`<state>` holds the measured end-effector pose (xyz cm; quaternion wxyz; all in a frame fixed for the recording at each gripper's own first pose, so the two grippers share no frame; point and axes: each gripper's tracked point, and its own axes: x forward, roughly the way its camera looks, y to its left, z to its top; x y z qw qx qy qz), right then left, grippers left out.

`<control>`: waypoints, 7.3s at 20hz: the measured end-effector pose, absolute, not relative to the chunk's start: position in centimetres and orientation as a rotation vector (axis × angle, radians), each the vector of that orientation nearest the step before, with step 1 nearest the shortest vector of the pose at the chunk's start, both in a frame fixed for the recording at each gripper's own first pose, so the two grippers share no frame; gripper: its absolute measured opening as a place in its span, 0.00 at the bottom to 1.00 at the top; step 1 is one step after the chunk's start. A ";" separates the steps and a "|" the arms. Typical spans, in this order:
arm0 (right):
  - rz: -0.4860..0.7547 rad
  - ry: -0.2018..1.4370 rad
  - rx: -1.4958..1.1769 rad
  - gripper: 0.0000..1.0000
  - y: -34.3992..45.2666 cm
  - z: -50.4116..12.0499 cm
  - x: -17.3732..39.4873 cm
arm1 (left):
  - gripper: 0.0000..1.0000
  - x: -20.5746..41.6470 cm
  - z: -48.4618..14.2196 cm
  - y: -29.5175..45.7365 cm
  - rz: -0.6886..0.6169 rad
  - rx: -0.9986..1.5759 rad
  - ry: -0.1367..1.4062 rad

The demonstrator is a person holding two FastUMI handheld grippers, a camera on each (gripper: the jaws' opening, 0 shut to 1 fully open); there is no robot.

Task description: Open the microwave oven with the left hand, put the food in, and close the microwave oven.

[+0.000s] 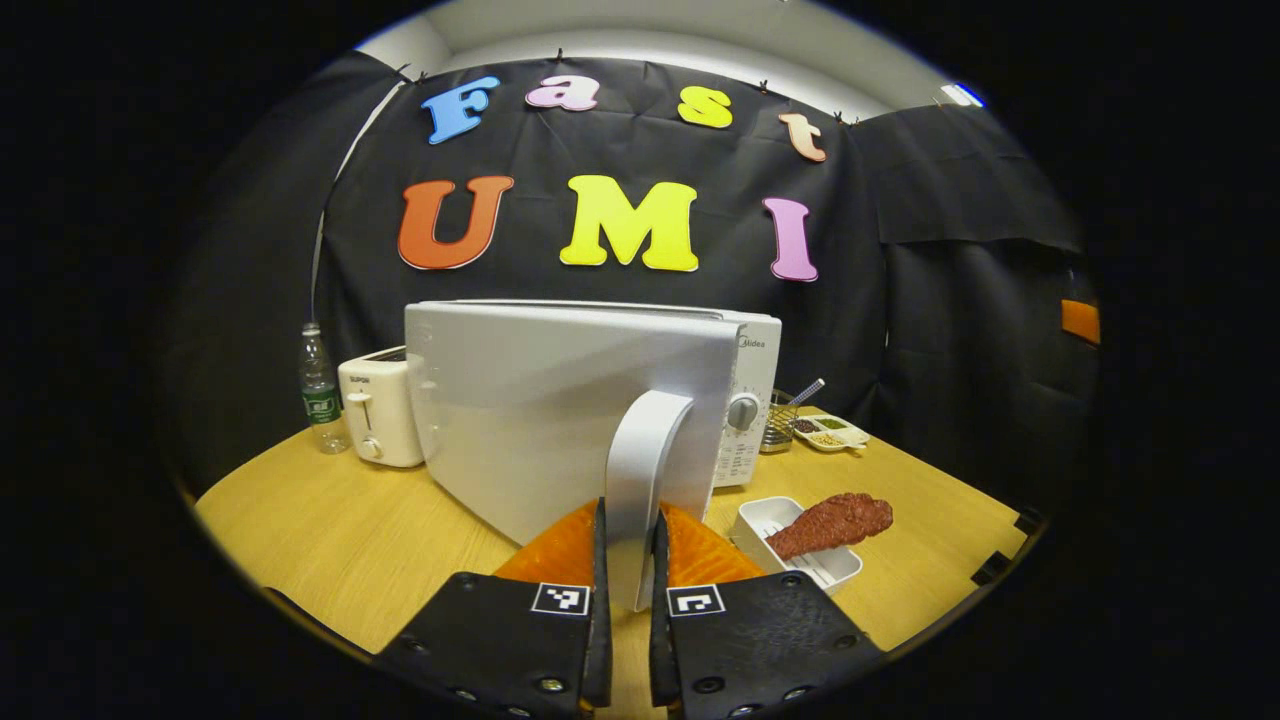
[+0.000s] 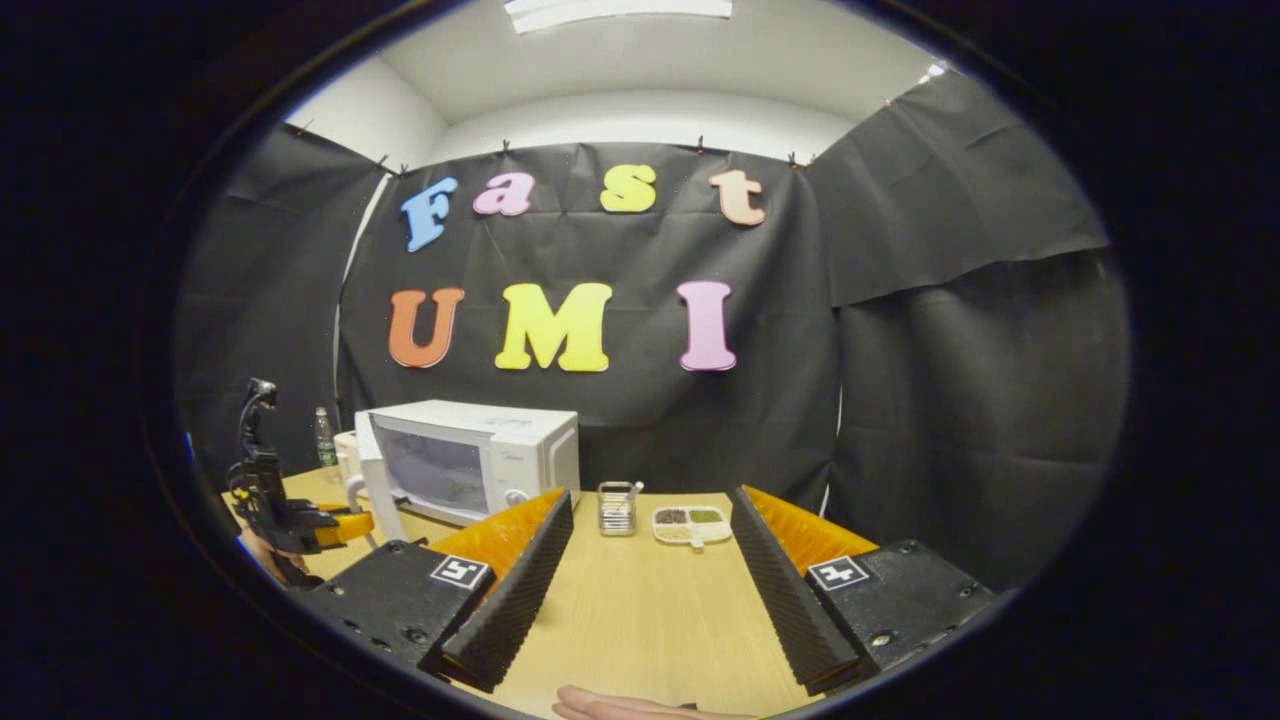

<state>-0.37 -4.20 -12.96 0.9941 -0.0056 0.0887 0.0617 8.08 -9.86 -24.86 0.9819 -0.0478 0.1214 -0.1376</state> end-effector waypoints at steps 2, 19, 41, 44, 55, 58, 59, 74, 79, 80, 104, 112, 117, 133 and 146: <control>0.133 0.176 -0.011 1.00 -3.8 -12.9 -0.9 | 0.21 6.1 -24.8 -6.5 -0.237 -0.097 0.238; 0.198 0.237 -0.044 1.00 -0.5 -13.1 -1.7 | 0.93 -6.7 -13.8 7.5 -0.028 -0.040 0.076; 0.545 1.023 0.230 0.82 8.1 -30.1 6.7 | 0.94 -8.3 -4.9 -4.9 -0.194 -0.015 -0.018; 0.607 1.140 0.316 0.77 9.1 -32.7 6.5 | 0.96 -8.5 -4.8 -4.9 -0.192 -0.008 -0.022; 0.602 1.260 0.570 0.10 11.8 -35.8 6.5 | 0.96 -7.4 -7.8 -2.1 -0.136 -0.081 0.072; 0.597 1.218 0.500 0.07 11.5 -34.4 5.9 | 0.96 -7.5 -7.7 -1.5 -0.118 -0.060 0.063; 0.596 1.198 0.471 0.00 11.3 -33.7 5.7 | 0.96 -7.5 -7.7 -1.3 -0.114 -0.059 0.058; 0.532 0.646 -0.259 0.07 19.1 -25.7 2.5 | 0.96 -10.8 -7.0 1.3 -0.087 -0.063 0.005; 0.542 0.472 -0.309 0.07 26.6 -24.9 1.9 | 0.96 -10.4 -7.3 2.1 -0.059 -0.024 -0.014; 0.542 0.450 -0.297 0.07 27.9 -24.9 2.0 | 0.96 -10.4 -7.4 1.9 -0.062 -0.018 -0.013; 0.208 0.424 0.184 0.07 42.6 -34.1 22.1 | 0.95 -5.3 -8.2 9.5 0.066 -0.044 -0.077; 0.075 0.534 0.631 0.10 44.5 -36.9 27.1 | 0.95 -4.3 -9.5 9.4 0.015 -0.062 -0.030; -0.020 0.533 0.809 0.10 44.2 -37.2 28.2 | 0.95 -4.2 -10.8 9.7 0.025 -0.049 0.010; 0.032 0.501 0.460 1.00 42.3 -34.8 25.7 | 0.94 -4.8 -10.9 11.8 0.060 -0.070 0.032; 0.221 0.387 0.293 1.00 31.4 -24.6 9.1 | 0.95 -7.6 -15.2 17.3 0.128 -0.063 0.141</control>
